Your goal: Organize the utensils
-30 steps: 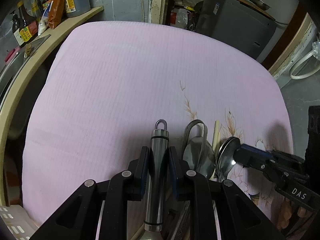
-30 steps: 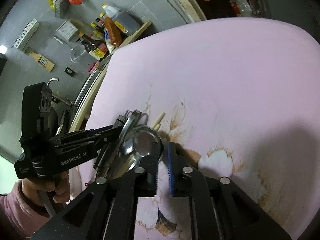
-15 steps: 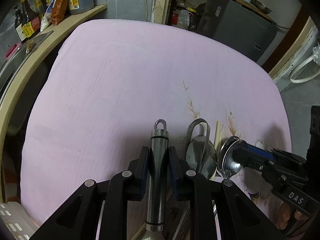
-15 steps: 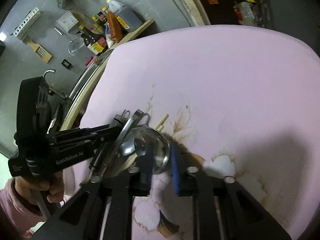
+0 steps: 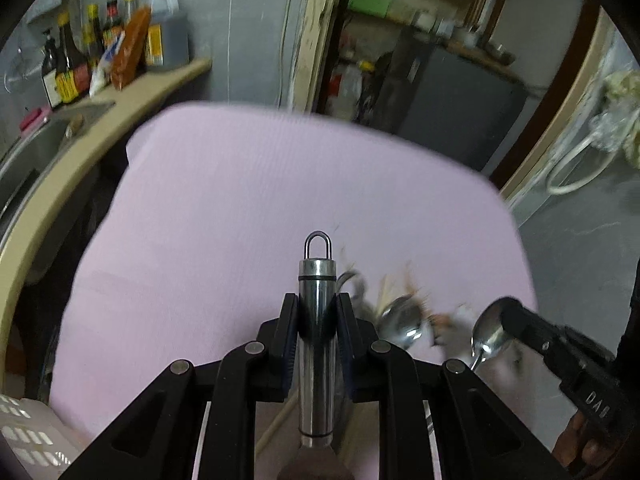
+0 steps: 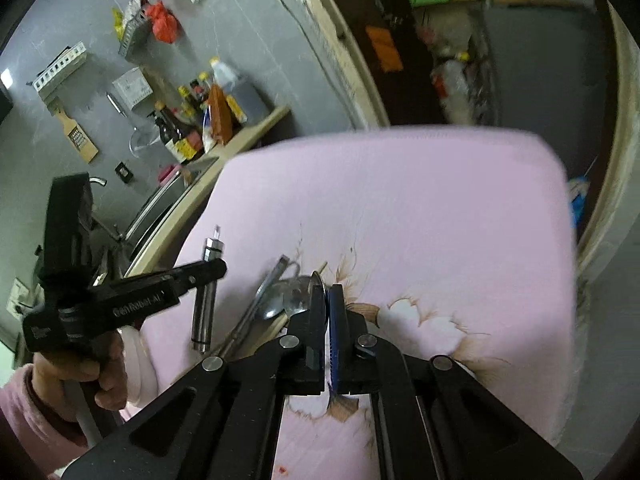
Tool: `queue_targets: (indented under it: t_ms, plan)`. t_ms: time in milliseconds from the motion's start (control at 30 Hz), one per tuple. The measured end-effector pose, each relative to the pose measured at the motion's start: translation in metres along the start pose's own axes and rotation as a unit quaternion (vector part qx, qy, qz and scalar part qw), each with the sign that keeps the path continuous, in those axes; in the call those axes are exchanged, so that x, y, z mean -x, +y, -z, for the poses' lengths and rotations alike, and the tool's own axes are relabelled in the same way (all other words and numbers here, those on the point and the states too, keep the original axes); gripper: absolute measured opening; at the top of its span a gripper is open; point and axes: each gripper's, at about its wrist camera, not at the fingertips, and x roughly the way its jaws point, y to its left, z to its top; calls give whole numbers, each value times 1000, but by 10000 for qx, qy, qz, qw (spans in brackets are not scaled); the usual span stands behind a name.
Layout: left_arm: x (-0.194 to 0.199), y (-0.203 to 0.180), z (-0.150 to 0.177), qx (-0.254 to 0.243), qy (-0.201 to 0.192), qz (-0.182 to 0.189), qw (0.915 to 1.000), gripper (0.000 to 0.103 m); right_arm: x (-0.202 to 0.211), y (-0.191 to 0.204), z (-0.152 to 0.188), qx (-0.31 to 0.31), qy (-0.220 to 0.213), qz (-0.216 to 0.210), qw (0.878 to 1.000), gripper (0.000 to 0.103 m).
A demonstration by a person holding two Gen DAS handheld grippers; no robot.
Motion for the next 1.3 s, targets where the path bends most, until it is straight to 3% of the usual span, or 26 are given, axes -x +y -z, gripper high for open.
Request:
queue_targets:
  t_ms: [167,300,633,967,1300]
  plan:
    - [40,-7,0,-148,-472,269,9984,18,41,23,-6,195,-372,325,9986,2]
    - [69,-11,2,-287,-633,454,9965,18,69,44,-12,359,-639,549,9958,2]
    - [96,-11,5,-376,-678,1036,9916,18,122,85,-10,439,-1121,1376,9831,2]
    - [155,-5,0,-764,-1038,1736,9764,18,187,149,-5,464,-1868,2281,9544,2]
    - [226,34,-20,-956,-1424,2160,9612,18,221,227,-13,598,-2426,2466,9363,2]
